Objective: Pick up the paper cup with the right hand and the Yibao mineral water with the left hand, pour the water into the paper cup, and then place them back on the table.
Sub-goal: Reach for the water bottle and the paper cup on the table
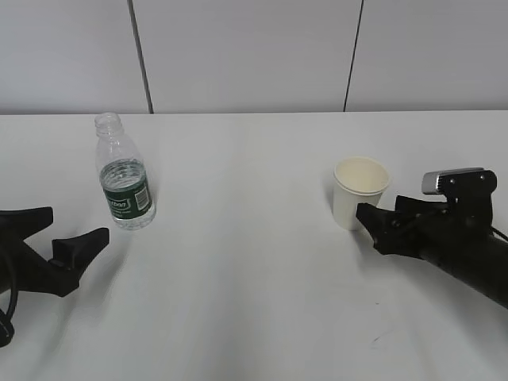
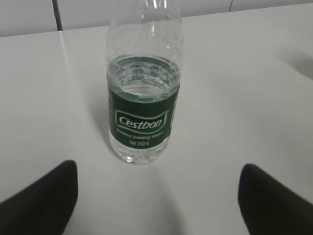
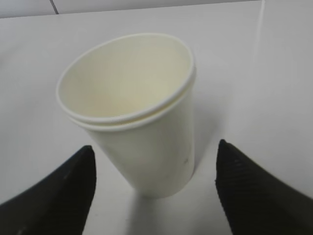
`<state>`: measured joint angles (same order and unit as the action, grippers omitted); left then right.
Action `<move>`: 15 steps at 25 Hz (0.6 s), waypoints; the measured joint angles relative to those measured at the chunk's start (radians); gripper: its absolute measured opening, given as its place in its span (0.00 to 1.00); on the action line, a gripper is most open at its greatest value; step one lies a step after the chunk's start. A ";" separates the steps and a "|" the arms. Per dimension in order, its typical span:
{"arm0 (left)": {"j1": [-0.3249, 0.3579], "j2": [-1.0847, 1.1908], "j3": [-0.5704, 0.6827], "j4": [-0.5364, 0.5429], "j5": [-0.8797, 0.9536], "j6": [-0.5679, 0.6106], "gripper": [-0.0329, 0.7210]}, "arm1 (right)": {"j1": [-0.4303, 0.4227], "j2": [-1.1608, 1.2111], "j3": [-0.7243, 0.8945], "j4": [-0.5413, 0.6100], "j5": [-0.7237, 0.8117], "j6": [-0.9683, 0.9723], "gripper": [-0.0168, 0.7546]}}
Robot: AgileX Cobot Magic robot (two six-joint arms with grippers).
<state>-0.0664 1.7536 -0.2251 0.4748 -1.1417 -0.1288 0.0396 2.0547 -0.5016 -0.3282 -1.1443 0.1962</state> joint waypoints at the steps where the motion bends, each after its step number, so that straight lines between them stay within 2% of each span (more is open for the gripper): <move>1: 0.000 0.000 0.000 0.000 0.000 0.000 0.85 | 0.000 0.008 -0.007 -0.004 0.000 0.000 0.79; 15: 0.000 0.000 0.000 0.000 0.000 0.000 0.83 | 0.037 0.110 -0.128 -0.028 -0.002 0.000 0.79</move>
<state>-0.0664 1.7536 -0.2251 0.4748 -1.1417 -0.1288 0.0766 2.1652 -0.6297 -0.3558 -1.1458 0.1962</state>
